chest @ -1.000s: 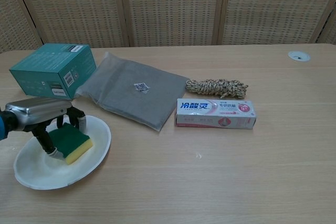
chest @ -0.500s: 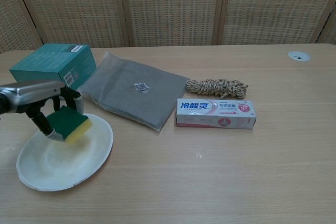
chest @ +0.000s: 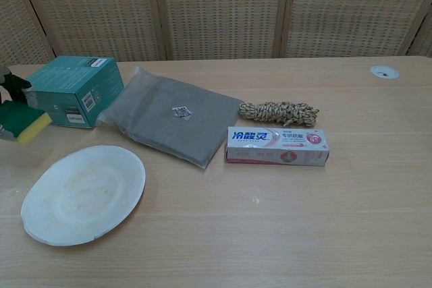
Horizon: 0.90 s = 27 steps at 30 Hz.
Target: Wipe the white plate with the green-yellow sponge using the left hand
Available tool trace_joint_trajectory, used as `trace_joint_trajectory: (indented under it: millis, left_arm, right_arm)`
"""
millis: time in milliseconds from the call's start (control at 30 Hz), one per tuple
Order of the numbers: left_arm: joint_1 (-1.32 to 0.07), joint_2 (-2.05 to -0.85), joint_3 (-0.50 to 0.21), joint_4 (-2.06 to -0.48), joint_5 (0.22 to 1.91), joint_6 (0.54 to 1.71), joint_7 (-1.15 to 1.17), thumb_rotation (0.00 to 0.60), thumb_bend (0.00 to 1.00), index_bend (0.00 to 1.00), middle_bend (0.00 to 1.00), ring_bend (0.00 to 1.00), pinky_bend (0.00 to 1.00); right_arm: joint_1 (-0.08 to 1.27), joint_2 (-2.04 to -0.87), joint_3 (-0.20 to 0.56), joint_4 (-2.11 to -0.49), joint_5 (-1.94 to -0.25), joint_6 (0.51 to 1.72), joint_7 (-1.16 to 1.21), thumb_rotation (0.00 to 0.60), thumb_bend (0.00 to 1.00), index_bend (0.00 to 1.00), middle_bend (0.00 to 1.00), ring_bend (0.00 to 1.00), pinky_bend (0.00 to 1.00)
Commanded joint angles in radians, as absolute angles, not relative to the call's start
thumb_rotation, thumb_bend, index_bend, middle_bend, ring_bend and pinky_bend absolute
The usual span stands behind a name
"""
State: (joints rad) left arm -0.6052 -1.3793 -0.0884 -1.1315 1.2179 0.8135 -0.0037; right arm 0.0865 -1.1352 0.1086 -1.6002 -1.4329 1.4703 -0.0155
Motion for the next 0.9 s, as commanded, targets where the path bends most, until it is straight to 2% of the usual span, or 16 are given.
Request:
trace_joint_trajectory:
  millis: [33,133,233,300,367,567,667,733,833,900]
  left_arm:
    - [-0.606,-1.461,-0.079,-0.992,1.175,0.729,-0.038,0.6,0.0,0.55,0.34,0.3,0.34]
    - [-0.611,-1.487,-0.078,-0.961,1.165,0.7,-0.036,0.6,0.0,0.48,0.23,0.26,0.3]
    - [-0.612,-1.493,-0.078,-0.958,1.162,0.686,-0.036,0.6,0.0,0.34,0.13,0.16,0.24]
    - [-0.611,-1.482,-0.081,-0.983,1.161,0.681,-0.043,0.6,0.0,0.11,0.02,0.04,0.11]
    - [-0.603,-1.453,-0.088,-1.033,1.159,0.691,-0.052,0.6,0.0,0.0,0.0,0.0,0.02]
    - [-0.568,-1.354,-0.095,-1.19,1.167,0.775,-0.029,0.6,0.0,0.0,0.0,0.0,0.0]
    - [-0.519,-1.279,-0.108,-1.319,1.177,0.888,-0.023,0.6,0.0,0.0,0.0,0.0,0.0]
    - [-0.476,-1.242,-0.113,-1.386,1.186,0.993,0.006,0.6,0.0,0.0,0.0,0.0,0.0]
    - [-0.368,-1.234,-0.124,-1.472,1.177,1.277,0.174,0.6,0.0,0.0,0.0,0.0,0.0]
    - [-0.313,-1.241,-0.123,-1.536,1.17,1.396,0.247,0.6,0.0,0.0,0.0,0.0,0.0]
  right_arm:
    - [0.088,-1.137,0.11,-1.599,-1.429,1.467,-0.019,0.6,0.0,0.0,0.0,0.0,0.0]
    - [0.088,-1.138,0.111,-1.597,-1.425,1.465,-0.018,0.6,0.0,0.0,0.0,0.0,0.0]
    - [0.089,-1.137,0.112,-1.597,-1.423,1.464,-0.016,0.6,0.0,0.0,0.0,0.0,0.0]
    - [0.088,-1.135,0.113,-1.598,-1.423,1.465,-0.011,0.6,0.0,0.0,0.0,0.0,0.0]
    - [0.087,-1.132,0.112,-1.598,-1.424,1.467,-0.006,0.6,0.0,0.0,0.0,0.0,0.0]
    - [0.084,-1.127,0.111,-1.603,-1.431,1.474,0.005,0.6,0.0,0.0,0.0,0.0,0.0]
    - [0.08,-1.122,0.11,-1.607,-1.439,1.484,0.012,0.6,0.0,0.0,0.0,0.0,0.0]
    - [0.077,-1.12,0.11,-1.609,-1.444,1.49,0.016,0.6,0.0,0.0,0.0,0.0,0.0]
    - [0.075,-1.117,0.111,-1.609,-1.45,1.498,0.023,0.6,0.0,0.0,0.0,0.0,0.0]
    - [0.074,-1.115,0.11,-1.609,-1.453,1.5,0.025,0.6,0.0,0.0,0.0,0.0,0.0]
